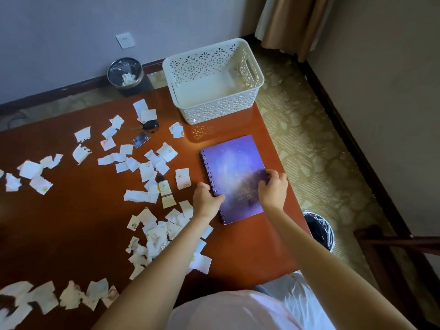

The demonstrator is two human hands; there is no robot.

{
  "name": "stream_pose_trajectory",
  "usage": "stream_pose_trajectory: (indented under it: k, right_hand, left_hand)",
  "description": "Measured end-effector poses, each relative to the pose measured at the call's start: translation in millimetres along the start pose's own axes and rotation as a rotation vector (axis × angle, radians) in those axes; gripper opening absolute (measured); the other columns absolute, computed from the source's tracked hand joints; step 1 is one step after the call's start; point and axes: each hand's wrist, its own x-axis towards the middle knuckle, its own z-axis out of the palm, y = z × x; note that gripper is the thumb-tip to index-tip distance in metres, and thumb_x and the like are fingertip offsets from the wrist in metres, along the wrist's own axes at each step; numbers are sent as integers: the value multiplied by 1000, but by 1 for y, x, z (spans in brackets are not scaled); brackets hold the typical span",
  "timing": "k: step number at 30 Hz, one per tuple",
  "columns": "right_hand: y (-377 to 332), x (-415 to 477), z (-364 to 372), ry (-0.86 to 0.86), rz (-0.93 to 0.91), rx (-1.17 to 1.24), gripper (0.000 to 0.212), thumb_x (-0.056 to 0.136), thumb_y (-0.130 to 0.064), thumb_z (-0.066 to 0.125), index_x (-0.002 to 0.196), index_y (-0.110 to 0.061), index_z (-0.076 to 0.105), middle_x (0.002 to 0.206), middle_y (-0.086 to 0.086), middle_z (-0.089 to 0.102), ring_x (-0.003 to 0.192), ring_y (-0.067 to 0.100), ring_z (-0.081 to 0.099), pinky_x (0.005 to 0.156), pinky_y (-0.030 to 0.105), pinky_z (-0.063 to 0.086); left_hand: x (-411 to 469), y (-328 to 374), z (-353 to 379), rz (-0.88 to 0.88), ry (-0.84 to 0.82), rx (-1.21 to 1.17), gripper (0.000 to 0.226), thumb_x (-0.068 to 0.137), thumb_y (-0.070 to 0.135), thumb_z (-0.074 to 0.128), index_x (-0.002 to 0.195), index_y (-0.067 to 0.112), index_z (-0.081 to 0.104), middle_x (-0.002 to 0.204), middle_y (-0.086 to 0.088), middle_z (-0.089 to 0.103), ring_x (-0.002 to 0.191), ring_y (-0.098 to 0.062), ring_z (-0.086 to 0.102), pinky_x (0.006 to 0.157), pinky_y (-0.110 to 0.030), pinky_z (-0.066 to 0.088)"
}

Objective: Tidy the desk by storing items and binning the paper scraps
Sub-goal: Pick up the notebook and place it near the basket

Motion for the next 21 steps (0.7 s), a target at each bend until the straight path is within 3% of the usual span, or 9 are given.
stream_pose_trajectory:
  k: [4, 7, 10, 14, 18, 21]
  right_hand:
    - [-8, -8, 3, 45, -57, -105, 47, 83, 0, 47, 130, -5, 47, 128, 17, 44, 117, 36, 42, 92, 41, 37]
    - [-26, -25, 10, 65, -201, -120, 48, 85, 1, 47, 132, -5, 44, 131, 16, 44, 117, 35, 43, 92, 40, 37]
    - [-53, -51, 23, -31, -351, -48, 42, 88, 1, 44, 130, -4, 47, 133, 14, 47, 116, 32, 48, 92, 37, 40]
    - [-94, -95, 51, -222, -500, -125, 31, 89, 0, 41, 116, 0, 54, 120, 19, 53, 103, 38, 55, 72, 34, 39]
    - [-131, -145, 94, -387, -621, -218, 36, 91, -4, 43, 125, -5, 52, 132, 15, 51, 110, 34, 57, 83, 35, 45]
    - [-161, -197, 144, -469, -697, -293, 32, 92, -6, 42, 122, -3, 53, 129, 17, 54, 112, 34, 57, 90, 37, 47]
  left_hand:
    - [-7, -6, -13, 17, 4, -4, 35, 85, 13, 60, 117, 1, 50, 114, -14, 57, 91, -19, 50, 73, -24, 41]
    - [-15, -8, -37, 45, 51, -14, 30, 89, 13, 55, 117, 3, 53, 113, -12, 56, 93, -17, 50, 74, -23, 41]
    - [-29, -15, -74, 89, 142, -57, 24, 91, 12, 53, 113, 4, 58, 118, -10, 58, 103, -18, 55, 74, -18, 41]
    - [-46, -54, -136, 94, 324, -107, 18, 92, 12, 53, 106, 4, 61, 116, -9, 61, 104, -15, 56, 70, -12, 41]
    - [-63, -108, -192, 13, 444, -109, 22, 93, 16, 52, 112, 7, 60, 121, -8, 60, 109, -19, 57, 79, -19, 44]
    - [-69, -163, -239, -37, 508, -101, 24, 93, 16, 51, 113, 6, 60, 122, -10, 58, 111, -21, 56, 81, -21, 44]
